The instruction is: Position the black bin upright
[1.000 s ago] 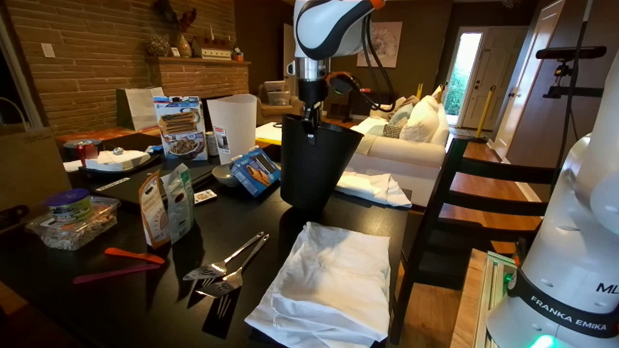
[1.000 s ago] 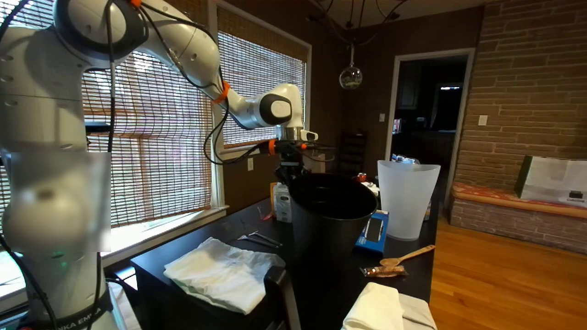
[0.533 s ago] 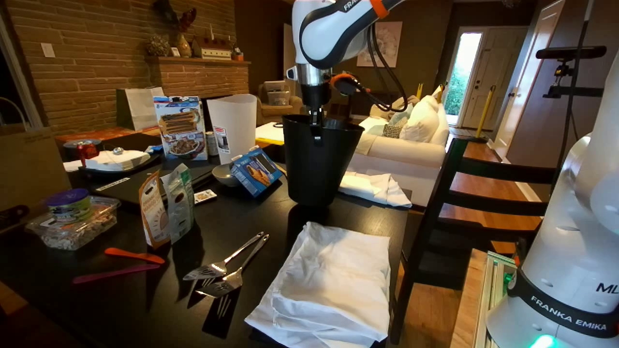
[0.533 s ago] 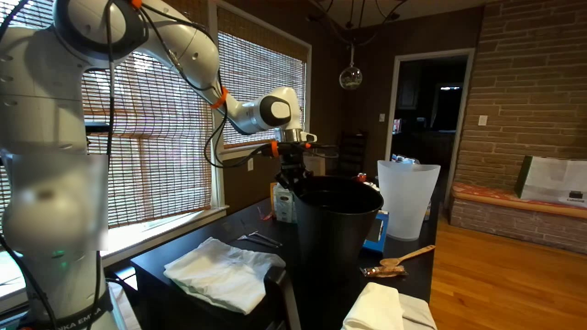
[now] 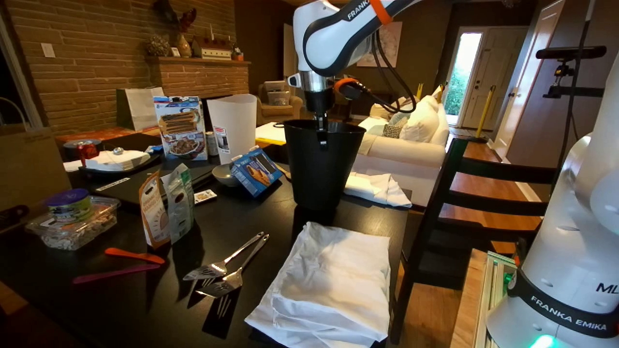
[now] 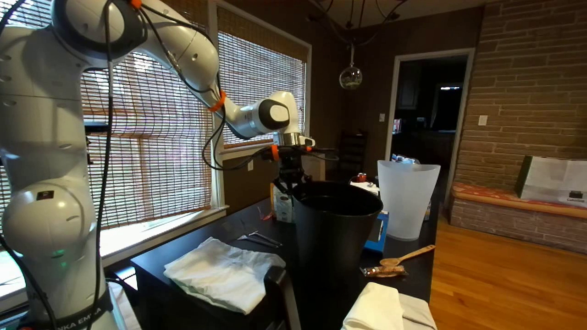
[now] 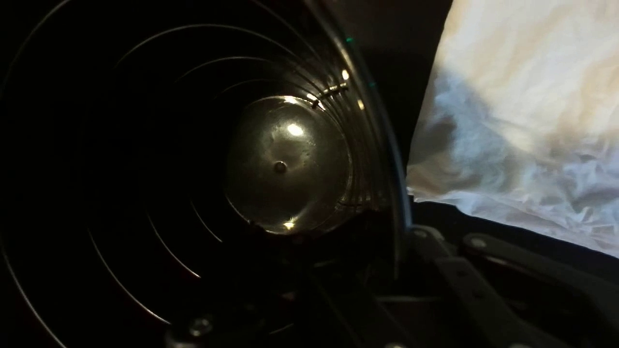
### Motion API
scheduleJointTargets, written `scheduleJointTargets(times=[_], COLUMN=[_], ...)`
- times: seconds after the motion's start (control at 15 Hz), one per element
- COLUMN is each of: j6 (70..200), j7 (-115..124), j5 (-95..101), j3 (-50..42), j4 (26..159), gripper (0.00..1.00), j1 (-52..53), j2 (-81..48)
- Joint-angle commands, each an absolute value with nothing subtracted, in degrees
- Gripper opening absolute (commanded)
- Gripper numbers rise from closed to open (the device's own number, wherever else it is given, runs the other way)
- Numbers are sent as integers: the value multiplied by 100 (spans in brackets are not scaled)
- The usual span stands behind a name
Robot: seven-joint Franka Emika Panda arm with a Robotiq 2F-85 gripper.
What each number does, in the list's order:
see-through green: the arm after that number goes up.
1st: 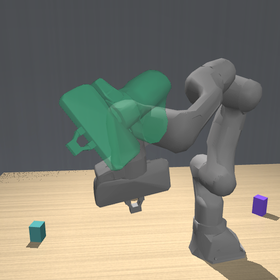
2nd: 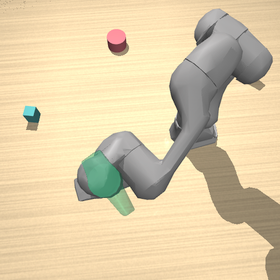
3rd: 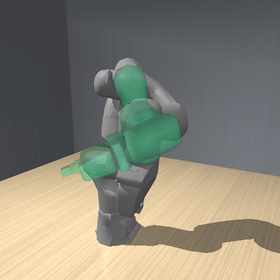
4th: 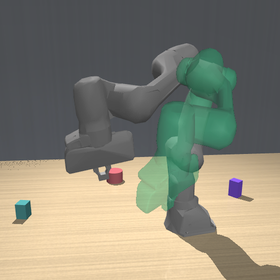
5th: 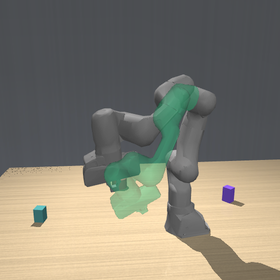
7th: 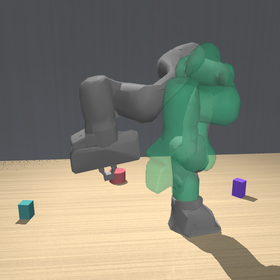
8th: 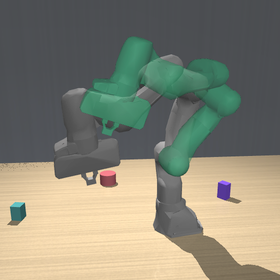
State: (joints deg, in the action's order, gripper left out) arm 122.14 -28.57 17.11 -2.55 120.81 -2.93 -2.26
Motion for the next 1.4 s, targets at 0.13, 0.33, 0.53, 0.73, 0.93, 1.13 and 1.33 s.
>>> scheduleJointTargets(times=[0.13, 0.33, 0.53, 0.73, 0.93, 1.13, 1.33], j6=[12290, 12289, 12314, 12337, 12380, 12327, 12278], j7=[-3028, -3039, -3026, -3017, -3018, -2925, -2099], j5=[2021, 2067, 2101, 2087, 2048, 2003, 2083], j3=[-254, -254, -258, -261, -269, -282, -262], j4=[12479, 12552, 12606, 12600, 12513, 12297, 11876], gripper=[10, 44, 65, 85, 100, 100, 100], j1=[-288, -282, -279, -274, -271, -275, -315], j2=[135, 206, 293, 398, 528, 693, 776])
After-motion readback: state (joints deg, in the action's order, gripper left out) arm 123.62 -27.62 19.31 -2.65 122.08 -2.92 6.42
